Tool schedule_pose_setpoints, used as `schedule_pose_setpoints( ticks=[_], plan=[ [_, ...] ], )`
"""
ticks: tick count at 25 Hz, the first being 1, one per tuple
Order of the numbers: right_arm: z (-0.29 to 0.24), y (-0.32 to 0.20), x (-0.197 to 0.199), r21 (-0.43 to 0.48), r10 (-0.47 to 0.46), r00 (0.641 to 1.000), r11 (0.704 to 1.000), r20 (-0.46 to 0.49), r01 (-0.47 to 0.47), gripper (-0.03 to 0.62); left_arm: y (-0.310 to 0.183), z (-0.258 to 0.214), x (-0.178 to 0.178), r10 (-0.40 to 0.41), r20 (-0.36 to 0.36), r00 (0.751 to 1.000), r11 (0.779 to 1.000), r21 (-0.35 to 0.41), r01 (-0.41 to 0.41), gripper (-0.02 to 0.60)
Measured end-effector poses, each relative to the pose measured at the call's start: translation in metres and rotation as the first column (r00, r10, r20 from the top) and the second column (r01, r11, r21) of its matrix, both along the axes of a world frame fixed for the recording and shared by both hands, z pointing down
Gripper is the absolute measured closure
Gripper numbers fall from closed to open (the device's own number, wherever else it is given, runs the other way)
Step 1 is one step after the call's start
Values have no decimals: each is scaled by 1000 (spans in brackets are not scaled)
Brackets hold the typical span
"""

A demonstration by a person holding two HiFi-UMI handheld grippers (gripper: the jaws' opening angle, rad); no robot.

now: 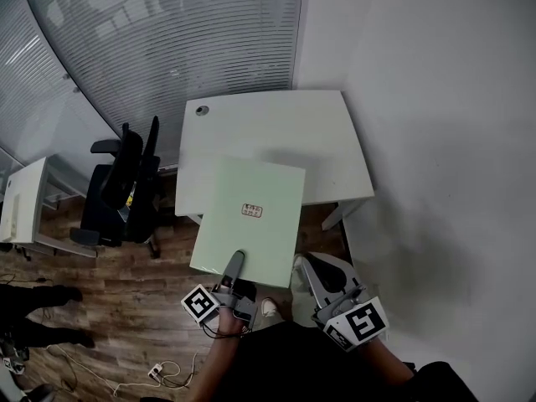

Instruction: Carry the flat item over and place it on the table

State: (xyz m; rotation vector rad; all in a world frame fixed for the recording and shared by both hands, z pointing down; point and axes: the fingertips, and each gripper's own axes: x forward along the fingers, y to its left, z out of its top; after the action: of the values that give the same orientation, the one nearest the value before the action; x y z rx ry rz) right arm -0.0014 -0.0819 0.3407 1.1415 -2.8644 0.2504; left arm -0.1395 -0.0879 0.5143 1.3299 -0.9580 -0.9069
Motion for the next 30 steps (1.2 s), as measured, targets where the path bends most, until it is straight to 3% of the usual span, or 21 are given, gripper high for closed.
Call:
schedule_pose_setpoints(
  ticks=[19,24,30],
  plan=[
    [34,-111,-2,-47,-178,978,984,-111,174,594,-111,67,15,-97,-32,995,992,-82,94,304],
    [45,-126,1,-66,-189,975,981,-113,183,594,-136,88,20,-125,-41,991,990,-79,121,304],
    [60,-139,5,-85,-192,973,980,-126,182,594,-155,126,22,-149,-14,989,981,-129,146,304]
  ],
)
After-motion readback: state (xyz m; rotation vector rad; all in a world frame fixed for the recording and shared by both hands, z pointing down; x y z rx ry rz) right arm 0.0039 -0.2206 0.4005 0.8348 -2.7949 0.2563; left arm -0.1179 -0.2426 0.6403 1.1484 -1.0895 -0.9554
